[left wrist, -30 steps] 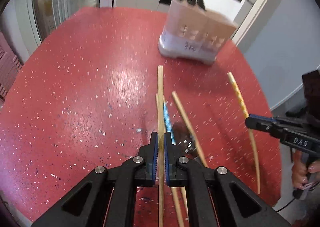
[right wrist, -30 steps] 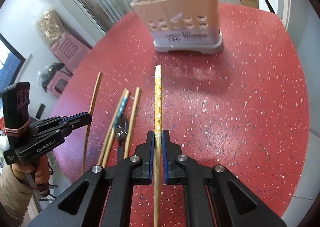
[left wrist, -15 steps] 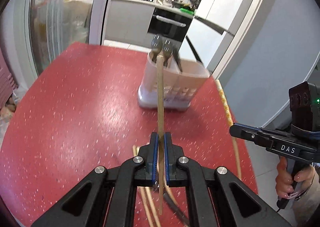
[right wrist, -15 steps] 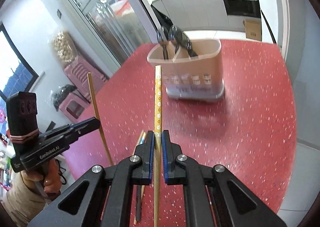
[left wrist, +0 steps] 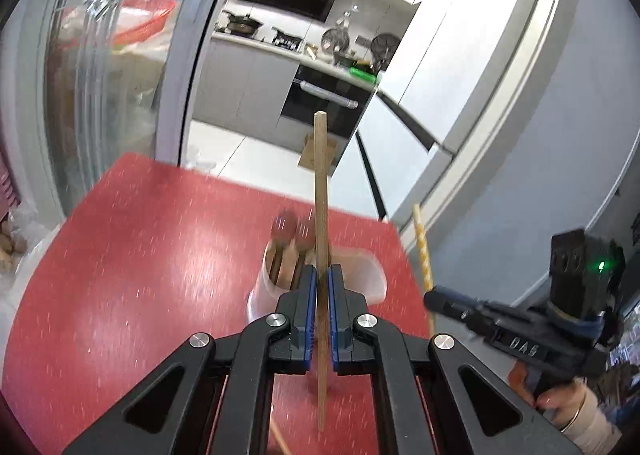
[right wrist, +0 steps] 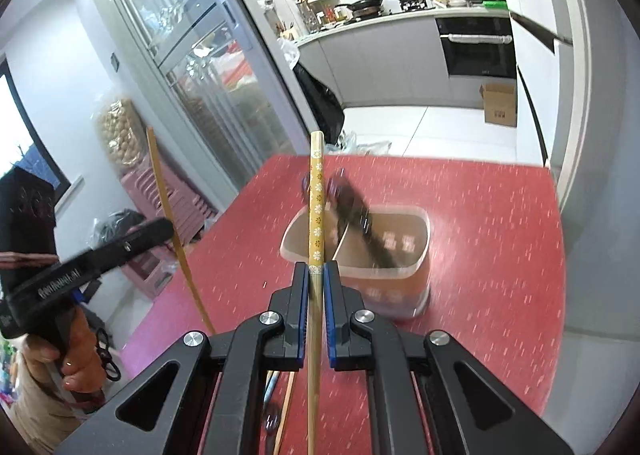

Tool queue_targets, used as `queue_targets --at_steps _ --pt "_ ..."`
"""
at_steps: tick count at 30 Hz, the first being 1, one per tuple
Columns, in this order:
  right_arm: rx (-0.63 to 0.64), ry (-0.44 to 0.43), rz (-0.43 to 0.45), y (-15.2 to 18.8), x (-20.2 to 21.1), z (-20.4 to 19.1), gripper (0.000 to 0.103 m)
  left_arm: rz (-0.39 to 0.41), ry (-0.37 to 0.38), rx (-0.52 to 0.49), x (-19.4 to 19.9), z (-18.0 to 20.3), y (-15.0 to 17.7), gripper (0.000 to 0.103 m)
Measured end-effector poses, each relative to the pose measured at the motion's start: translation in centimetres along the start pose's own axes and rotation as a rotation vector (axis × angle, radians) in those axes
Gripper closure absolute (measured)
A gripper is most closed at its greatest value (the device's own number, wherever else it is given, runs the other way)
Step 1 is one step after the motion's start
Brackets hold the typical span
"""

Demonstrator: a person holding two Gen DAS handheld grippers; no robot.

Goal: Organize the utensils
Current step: 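Carry both held chopsticks to the beige holder and lower them in upright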

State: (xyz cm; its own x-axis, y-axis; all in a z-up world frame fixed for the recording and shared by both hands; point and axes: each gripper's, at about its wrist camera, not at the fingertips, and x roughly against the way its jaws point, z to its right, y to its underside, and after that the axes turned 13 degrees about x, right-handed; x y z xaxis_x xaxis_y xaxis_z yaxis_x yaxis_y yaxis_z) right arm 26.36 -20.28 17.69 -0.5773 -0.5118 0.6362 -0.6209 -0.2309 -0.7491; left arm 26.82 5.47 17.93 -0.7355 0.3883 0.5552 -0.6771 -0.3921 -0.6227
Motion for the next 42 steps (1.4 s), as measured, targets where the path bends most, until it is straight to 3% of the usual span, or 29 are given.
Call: queue_targets --at_steps 9,19,26,32,42 --pt "0.018 0.028 0.081 -6.0 -3.5 2.4 0.095 0.062 -0.006 0.025 -5.0 0.6 -5.9 0.07" --pt "0.091 0.102 0.185 -8.6 -7.8 3.8 0.095 0.112 -0.042 -0.006 -9.4 0.5 -6.7 0.07" --pt "0.213 0.234 0.247 -7.3 -10.0 3.0 0.095 0.148 -0.061 -0.042 -11.4 0.1 -5.0 0.07" --pt "0.348 0.321 0.24 -4.7 -11.9 1.3 0.095 0.144 -0.091 -0.064 -12.4 -0.9 -2.7 0.07" --pt "0.413 0.323 0.21 -0.9 -12.4 -0.1 0.095 0.131 -0.162 -0.113 -12.2 -2.0 0.2 0.069"
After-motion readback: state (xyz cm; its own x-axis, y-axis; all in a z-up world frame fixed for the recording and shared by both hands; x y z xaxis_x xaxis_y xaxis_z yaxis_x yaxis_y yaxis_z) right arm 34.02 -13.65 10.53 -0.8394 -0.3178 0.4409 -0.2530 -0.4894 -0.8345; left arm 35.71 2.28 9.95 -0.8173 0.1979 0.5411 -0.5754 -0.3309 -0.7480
